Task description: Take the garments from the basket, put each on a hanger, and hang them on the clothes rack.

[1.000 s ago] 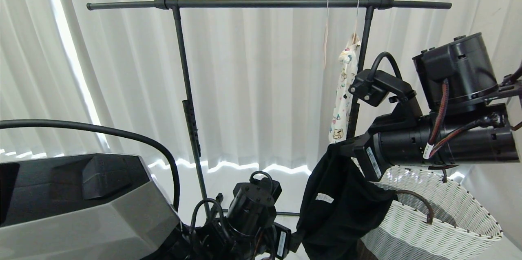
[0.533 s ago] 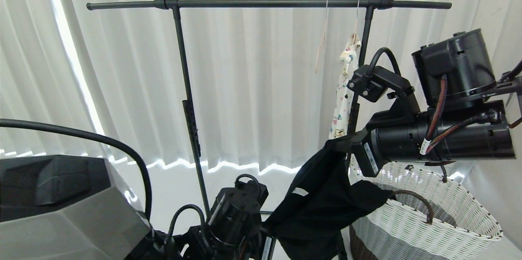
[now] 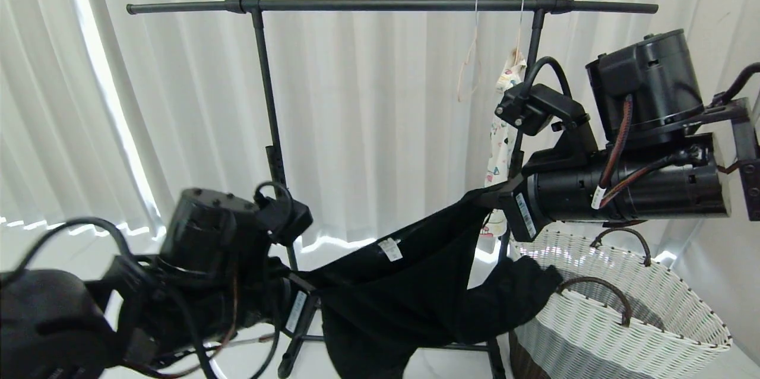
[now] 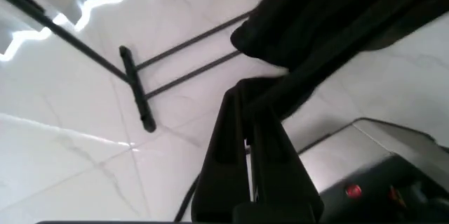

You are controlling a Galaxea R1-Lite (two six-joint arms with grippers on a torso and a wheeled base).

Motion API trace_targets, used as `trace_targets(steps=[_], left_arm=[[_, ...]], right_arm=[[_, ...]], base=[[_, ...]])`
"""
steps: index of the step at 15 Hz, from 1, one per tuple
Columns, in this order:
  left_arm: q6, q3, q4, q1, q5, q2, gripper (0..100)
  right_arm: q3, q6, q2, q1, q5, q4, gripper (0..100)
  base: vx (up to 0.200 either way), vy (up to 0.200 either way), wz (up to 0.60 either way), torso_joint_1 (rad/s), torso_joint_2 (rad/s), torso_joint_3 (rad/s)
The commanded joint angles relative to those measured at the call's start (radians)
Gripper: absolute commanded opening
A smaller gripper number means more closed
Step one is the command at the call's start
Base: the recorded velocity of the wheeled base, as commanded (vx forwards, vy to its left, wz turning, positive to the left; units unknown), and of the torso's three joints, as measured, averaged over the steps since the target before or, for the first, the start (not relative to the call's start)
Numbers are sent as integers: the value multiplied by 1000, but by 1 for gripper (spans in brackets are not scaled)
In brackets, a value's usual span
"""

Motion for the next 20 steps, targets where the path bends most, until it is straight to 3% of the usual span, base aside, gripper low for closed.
trace_targets(steps=[1,3,5,8,10,11,13,19,20], left_arm=[[32,-258,245,65,-40,-216,0],[81,-367,309,59,-42,-211,0],[153,-386,340,25,-58,-216,0],[164,-472,397,-81,-52,-214,0],[164,-559,461,-98,-52,-203,0],[162,-622,464,-94,-49,-173,0],[158,-682,463,-94,-22,-148,0],[161,-630,452,-160,-19,-166,0],[161,-628,397,-160,-20,-153,0]], right_arm=[[-1,0,-47,0,-21,10,0],[-1,0,-107,0,-36,53,0],[1,0,-173,-3,-55,108,0],[-32,-2,-212,-7,-87,117,0],[-108,-8,-205,-41,-84,169,0],[-203,-14,-181,-81,-76,231,0],[-286,-42,-167,-107,-74,306,0],[-294,-57,-221,-107,-71,404,0],[-292,-57,-264,-98,-44,467,0]], base=[[0,0,0,0,0,0],[0,0,0,0,0,0],[0,0,0,0,0,0],[0,0,0,0,0,0],[0,0,0,0,0,0],[0,0,0,0,0,0],[0,0,0,0,0,0],[0,0,0,0,0,0],[0,0,0,0,0,0]])
